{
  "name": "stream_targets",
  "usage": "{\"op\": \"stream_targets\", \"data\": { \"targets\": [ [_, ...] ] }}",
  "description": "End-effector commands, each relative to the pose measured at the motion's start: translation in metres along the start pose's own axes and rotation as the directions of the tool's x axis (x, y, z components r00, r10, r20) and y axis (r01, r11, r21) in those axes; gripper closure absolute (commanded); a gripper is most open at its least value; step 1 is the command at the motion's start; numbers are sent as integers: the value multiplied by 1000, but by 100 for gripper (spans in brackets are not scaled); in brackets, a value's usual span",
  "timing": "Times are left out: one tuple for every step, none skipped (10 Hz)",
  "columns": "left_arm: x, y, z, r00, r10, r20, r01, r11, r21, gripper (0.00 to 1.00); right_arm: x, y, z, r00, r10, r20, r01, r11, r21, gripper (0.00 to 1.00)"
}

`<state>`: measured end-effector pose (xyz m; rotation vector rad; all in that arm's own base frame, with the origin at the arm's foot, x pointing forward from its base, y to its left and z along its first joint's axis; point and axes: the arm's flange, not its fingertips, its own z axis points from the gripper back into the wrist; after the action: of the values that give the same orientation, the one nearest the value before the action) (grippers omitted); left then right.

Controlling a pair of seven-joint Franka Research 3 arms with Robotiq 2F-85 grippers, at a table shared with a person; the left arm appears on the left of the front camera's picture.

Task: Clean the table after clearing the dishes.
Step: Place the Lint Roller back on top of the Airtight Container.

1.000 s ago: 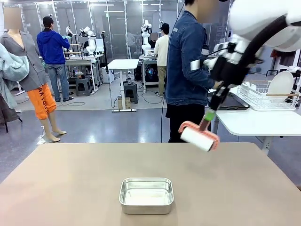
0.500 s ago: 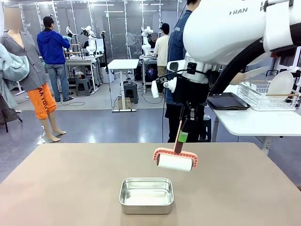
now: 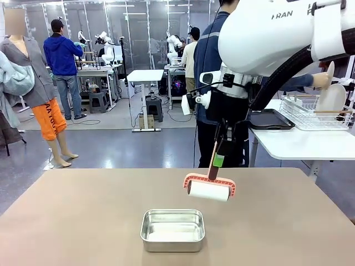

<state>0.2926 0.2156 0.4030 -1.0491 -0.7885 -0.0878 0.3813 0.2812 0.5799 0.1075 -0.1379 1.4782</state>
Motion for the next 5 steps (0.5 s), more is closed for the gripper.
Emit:
{"op": "stream_targets", "data": {
  "targets": [
    [0, 0, 2, 1000, -1, 2, 1, 1000, 5, 0, 27, -15, -22, 1000, 24, -21, -23, 1000, 11, 79],
    [0, 0, 2, 1000, -1, 2, 1, 1000, 5, 0, 51, -21, -41, 996, 55, -70, -52, 997, 49, 79],
    [0, 0, 2, 1000, -1, 2, 1, 1000, 5, 0, 72, -21, -51, 988, 106, -109, -100, 993, 57, 79],
    [0, 0, 2, 1000, -1, 2, 1, 1000, 5, 0, 90, -22, -60, 982, 139, -124, -131, 989, 74, 79],
    [0, 0, 2, 1000, -1, 2, 1, 1000, 5, 0, 106, -22, -64, 981, 160, -113, -152, 985, 81, 79]
  ]
}}
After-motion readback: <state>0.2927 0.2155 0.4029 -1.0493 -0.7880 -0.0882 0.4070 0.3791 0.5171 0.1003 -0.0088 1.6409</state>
